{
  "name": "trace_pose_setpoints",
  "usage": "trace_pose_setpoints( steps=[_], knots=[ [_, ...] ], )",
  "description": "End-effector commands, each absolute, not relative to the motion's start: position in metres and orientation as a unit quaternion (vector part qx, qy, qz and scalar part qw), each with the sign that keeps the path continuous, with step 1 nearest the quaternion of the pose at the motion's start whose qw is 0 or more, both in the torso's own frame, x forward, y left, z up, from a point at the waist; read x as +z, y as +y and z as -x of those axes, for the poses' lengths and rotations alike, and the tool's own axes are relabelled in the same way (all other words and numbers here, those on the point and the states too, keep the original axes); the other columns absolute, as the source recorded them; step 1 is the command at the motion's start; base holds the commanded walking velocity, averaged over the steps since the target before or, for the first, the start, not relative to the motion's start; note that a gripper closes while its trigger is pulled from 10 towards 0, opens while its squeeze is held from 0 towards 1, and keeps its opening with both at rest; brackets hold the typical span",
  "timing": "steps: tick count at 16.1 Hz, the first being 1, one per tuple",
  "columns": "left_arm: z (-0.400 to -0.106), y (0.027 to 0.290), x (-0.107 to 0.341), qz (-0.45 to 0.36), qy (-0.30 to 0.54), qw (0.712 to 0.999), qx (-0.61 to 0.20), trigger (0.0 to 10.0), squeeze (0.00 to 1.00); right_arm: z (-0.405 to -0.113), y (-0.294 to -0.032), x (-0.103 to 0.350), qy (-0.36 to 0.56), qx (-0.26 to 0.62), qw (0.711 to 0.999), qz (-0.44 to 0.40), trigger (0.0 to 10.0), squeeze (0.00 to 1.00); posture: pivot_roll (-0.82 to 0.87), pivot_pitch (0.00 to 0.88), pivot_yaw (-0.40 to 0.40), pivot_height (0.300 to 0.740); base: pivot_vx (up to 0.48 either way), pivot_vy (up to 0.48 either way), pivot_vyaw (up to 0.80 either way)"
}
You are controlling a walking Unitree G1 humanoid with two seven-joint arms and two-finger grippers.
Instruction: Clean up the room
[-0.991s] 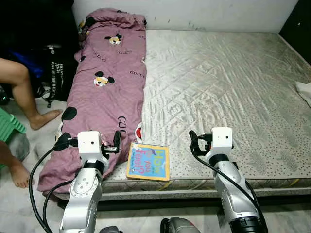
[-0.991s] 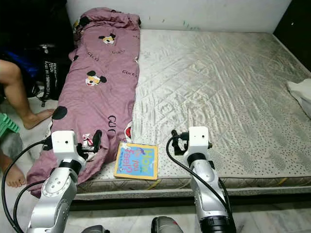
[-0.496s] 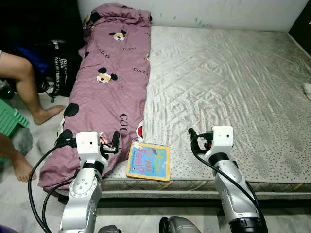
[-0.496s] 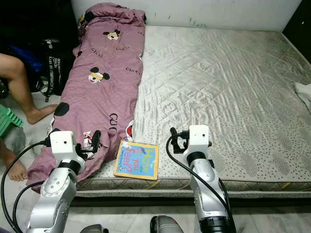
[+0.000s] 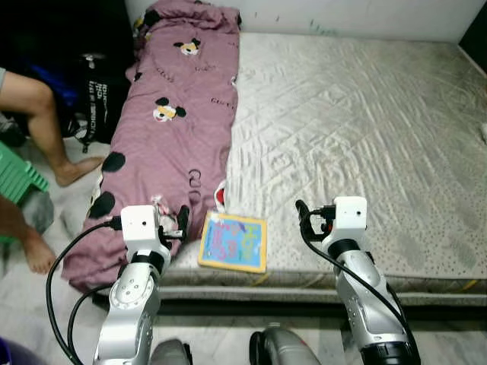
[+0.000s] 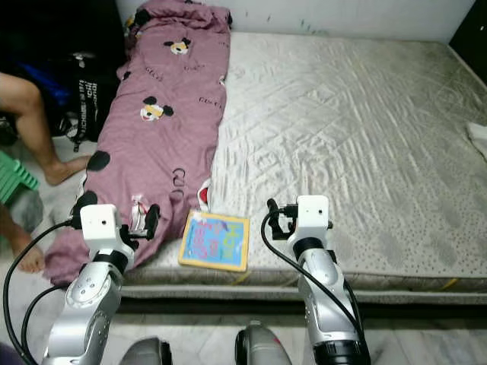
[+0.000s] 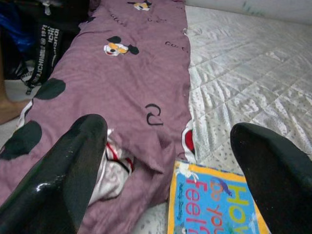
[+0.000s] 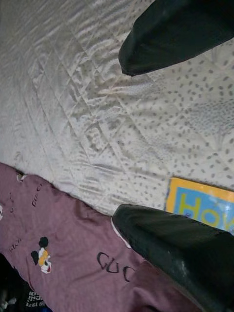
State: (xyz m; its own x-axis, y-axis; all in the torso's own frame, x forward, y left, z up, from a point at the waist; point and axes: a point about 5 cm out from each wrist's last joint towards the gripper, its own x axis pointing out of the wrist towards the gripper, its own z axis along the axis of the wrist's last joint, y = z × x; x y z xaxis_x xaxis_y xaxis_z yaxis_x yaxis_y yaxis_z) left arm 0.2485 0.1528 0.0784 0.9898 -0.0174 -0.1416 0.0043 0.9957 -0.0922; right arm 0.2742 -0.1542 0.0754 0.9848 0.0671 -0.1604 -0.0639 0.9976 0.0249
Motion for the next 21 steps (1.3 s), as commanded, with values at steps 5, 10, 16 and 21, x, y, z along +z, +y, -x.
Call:
trace_pose_setpoints(
  steps=[5,10,16,21],
  knots=[
    [-0.2487,0.1558,0.0797,0.048,0.07,0.996,0.005,10.0,0.0,-0.2759,-0.1562,0.0772,0.081,0.03,0.996,-0.012,10.0,0.0,0.0,0.122,-0.028,0.605,0.0,0.0,0.0],
    [-0.249,0.1561,0.0807,0.052,0.066,0.996,0.011,10.0,0.0,-0.2768,-0.157,0.0774,0.082,0.031,0.996,-0.01,10.0,0.0,0.0,0.117,-0.03,0.605,0.0,0.0,0.0],
    [-0.2489,0.156,0.0802,0.055,0.068,0.996,0.015,10.0,0.0,-0.2773,-0.1572,0.0776,0.082,0.033,0.996,-0.008,10.0,0.0,0.0,0.116,-0.034,0.605,0.0,0.0,0.0],
    [-0.2484,0.1558,0.0784,0.054,0.073,0.996,0.012,10.0,0.0,-0.2761,-0.1559,0.0763,0.085,0.037,0.996,-0.007,10.0,0.0,0.0,0.112,-0.032,0.565,0.0,0.0,0.0]
  ],
)
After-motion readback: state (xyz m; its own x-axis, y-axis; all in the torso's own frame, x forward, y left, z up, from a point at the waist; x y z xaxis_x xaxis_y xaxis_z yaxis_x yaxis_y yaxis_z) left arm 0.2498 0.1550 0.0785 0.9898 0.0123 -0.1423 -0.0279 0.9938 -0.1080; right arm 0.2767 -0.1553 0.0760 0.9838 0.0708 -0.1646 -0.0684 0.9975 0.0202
